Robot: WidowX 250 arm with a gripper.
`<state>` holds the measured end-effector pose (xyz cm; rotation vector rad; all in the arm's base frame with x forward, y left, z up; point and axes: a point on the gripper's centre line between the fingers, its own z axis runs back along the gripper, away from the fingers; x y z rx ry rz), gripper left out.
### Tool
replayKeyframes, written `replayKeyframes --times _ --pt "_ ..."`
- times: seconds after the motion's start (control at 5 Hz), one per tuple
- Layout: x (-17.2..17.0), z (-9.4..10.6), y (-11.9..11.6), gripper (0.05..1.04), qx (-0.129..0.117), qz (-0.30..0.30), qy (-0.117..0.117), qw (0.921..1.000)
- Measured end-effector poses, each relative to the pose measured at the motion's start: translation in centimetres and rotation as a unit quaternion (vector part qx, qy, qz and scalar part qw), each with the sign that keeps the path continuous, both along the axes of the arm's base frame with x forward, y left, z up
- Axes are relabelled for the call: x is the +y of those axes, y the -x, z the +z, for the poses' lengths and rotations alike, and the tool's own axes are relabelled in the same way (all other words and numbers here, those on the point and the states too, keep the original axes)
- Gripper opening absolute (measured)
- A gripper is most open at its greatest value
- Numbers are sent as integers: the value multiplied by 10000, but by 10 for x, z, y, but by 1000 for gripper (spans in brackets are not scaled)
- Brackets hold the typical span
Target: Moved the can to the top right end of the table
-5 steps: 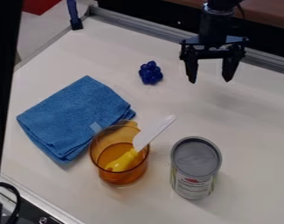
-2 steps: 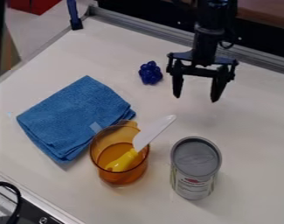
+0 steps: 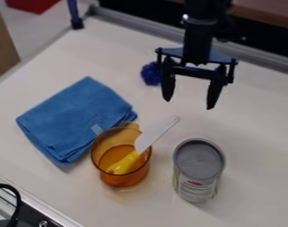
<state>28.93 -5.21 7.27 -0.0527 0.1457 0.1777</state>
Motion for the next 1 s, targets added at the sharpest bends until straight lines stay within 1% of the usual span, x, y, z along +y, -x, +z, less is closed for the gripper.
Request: replayKeyframes --times 0.2,0.4,0.6,0.8,1.0 --pt "0 1 43 998 213 -720 99 9971" --pt "-1 6 66 998 292 -1255 186 9915" --pt "-15 -16 90 998 388 -1527 241 9872" --pt "-29 -32 101 998 231 -1563 305 9870" --pt "-35 -45 107 998 -4 -1513 417 9876"
